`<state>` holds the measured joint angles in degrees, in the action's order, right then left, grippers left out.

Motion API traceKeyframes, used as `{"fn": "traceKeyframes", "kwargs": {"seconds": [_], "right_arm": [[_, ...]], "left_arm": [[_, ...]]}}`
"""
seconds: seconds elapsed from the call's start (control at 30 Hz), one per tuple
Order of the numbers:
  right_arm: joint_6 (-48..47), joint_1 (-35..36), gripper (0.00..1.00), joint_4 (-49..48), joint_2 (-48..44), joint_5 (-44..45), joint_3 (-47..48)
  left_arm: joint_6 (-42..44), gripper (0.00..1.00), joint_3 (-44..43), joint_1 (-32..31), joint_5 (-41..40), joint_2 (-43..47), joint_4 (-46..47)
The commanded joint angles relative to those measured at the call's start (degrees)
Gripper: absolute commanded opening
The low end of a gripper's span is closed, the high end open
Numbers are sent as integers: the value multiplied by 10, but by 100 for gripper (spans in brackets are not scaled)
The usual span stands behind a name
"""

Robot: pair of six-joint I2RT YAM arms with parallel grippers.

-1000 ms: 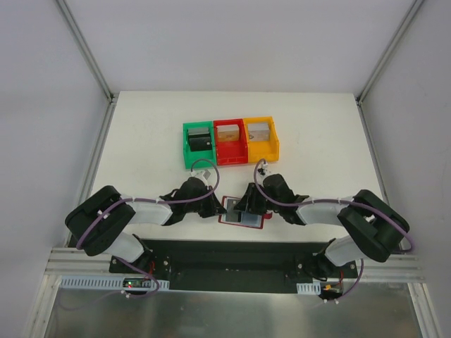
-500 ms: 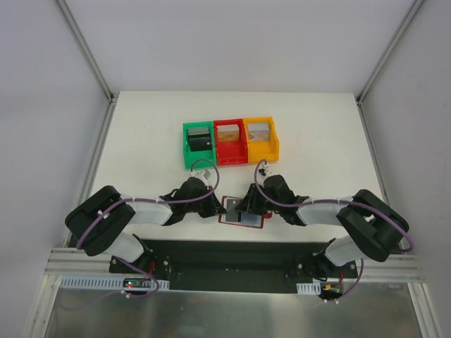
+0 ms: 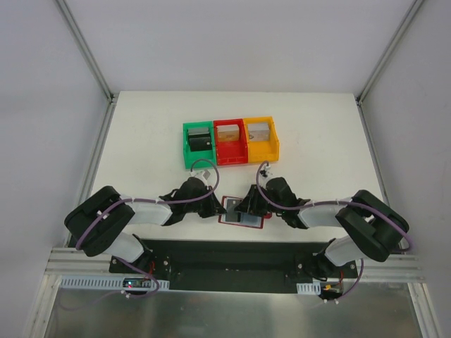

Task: Take the credit cards out of the card holder
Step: Remove the credit card from the card holder.

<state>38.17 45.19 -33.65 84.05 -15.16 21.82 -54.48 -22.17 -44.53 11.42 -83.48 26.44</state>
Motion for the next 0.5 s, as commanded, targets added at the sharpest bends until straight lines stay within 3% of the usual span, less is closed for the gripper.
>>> {"fn": "traceKeyframes", "kwargs": {"seconds": [0.0, 0.17, 0.47], "right_arm": [[13, 6, 39, -43, -8, -38, -2], [15, 5, 39, -43, 0, -37, -1], [14, 6, 39, -43, 2, -44, 5]], "left_arm": [[22, 5, 25, 0, -32, 8, -89], [28, 18, 27, -1, -36, 32, -96], [29, 25, 32, -1, -44, 57, -106]]}}
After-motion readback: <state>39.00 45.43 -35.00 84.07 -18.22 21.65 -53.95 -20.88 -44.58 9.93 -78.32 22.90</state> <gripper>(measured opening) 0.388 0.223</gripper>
